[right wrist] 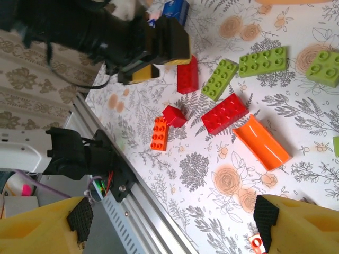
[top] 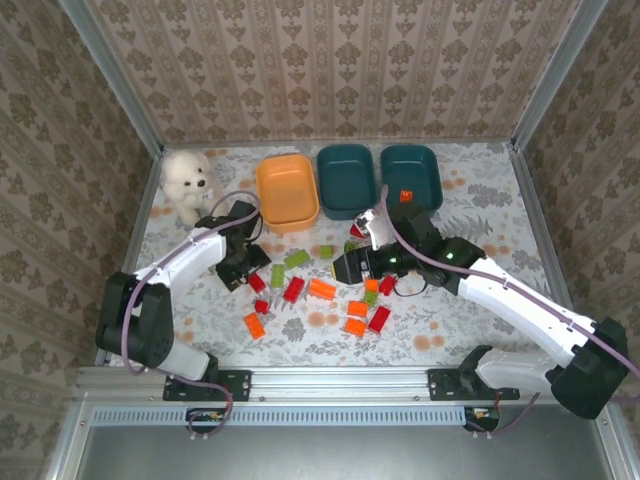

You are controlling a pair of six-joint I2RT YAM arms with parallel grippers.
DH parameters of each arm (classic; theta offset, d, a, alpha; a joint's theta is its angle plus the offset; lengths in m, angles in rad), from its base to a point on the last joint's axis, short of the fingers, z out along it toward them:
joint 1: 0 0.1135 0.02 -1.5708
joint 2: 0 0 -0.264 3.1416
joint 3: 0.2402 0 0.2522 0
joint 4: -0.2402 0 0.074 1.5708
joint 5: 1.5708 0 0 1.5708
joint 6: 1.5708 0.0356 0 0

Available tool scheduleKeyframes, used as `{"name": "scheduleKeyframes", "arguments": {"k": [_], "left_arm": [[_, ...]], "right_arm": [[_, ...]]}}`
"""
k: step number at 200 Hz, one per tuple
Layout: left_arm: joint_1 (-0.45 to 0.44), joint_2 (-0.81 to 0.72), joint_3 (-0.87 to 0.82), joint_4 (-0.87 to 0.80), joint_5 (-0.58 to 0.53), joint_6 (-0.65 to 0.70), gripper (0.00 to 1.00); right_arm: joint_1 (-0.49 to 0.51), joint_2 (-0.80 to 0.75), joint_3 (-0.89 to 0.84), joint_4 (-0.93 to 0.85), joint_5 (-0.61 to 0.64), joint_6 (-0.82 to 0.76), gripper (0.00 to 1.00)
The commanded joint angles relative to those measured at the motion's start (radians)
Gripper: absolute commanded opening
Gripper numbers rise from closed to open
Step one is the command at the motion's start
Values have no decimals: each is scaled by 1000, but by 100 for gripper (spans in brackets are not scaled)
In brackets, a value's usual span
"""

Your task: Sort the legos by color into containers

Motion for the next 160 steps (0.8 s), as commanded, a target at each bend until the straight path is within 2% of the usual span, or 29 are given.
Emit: {"name": "scheduleKeyframes", "arguments": {"k": [1, 57, 97, 118, 136, 160], "left_arm": [[8, 37, -1, 41, -2, -14, 69], [9, 104, -58, 125, 13, -28, 62], [8, 117, -72, 153, 7, -18, 44], [7, 116, -80, 164, 3, -15, 39], [5, 108, -79, 161, -10, -5, 29], [-1, 58, -40, 112, -54, 24, 27]], "right_arm": [[0, -47, 7, 11, -6, -2, 85], [0, -39, 17, -21, 10, -10, 87], [-1, -16, 35, -45, 13, -20, 87], [-1, -7, 42, -51, 19, -21, 87], [-3, -2, 49, -54, 22, -19, 86], [-2, -7, 72, -71, 42, -19, 86]]}}
